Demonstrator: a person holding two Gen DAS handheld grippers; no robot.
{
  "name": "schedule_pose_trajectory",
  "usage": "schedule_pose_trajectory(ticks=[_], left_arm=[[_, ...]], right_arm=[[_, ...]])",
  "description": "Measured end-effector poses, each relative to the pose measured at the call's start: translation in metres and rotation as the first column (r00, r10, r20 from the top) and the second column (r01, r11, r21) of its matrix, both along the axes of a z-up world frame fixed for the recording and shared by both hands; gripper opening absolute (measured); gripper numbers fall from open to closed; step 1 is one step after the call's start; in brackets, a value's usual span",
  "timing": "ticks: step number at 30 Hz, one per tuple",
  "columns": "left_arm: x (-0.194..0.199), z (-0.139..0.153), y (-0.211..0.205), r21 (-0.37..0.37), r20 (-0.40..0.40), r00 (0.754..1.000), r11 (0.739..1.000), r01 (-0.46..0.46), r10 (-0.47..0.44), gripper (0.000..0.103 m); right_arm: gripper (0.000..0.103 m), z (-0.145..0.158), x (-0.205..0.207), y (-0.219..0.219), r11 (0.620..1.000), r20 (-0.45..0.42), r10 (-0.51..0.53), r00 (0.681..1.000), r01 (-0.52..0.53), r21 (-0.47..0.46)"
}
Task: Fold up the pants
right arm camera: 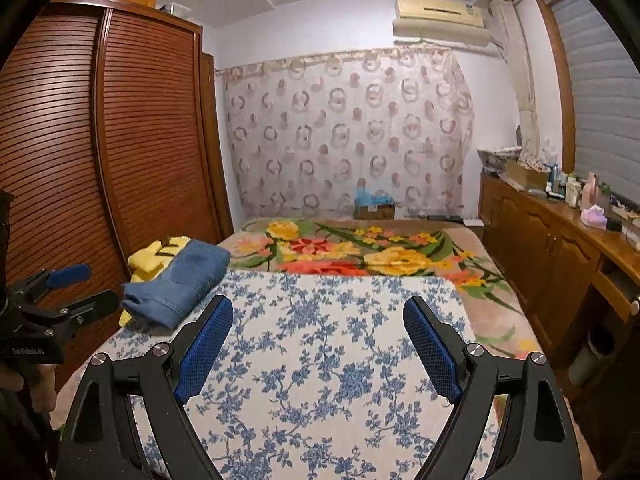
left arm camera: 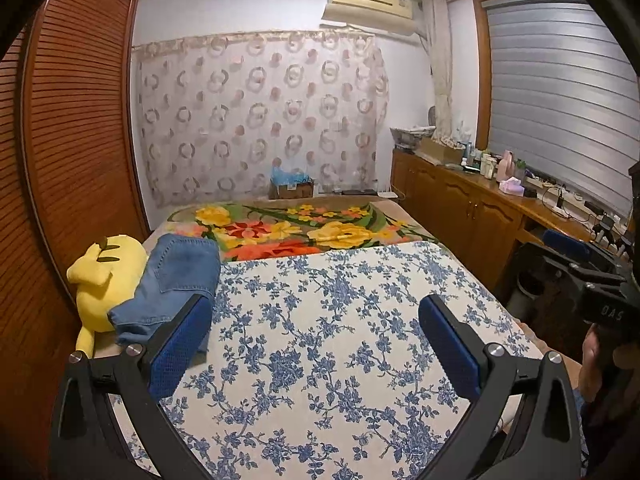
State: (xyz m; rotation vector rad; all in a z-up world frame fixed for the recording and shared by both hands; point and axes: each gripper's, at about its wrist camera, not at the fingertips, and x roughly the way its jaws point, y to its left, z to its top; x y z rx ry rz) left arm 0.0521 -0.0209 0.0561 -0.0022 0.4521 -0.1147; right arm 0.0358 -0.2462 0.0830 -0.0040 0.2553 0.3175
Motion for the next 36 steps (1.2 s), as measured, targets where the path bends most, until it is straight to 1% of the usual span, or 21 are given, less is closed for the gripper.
schedule_pose_trajectory(ticks=[7,12,36], left_arm=[[-0.012,0.011,0.005,0.005,0.034,0.999,1.0,-0.016,0.015,0.103],[-0.018,0.014,0.011,-0.004,0.044,0.998,0.999,-0.036,0.036,0.103],[-0.018,0.014,0.017,-0.012,0.04,0.998,0.999,-0.045,0.046,0.103]], right_arm=[[0.088,-0.003,-0.009,-0.003,1.0,0.039,-0.003,0.999,0.003,0.006],[0.089,-0.006,-0.013,-0.004,1.0,0.058,-0.007,0.998,0.006,0.009],[0.089,-0.01,-0.006,-0.007,1.0,0.052,0.0,0.999,-0.001,0.005]])
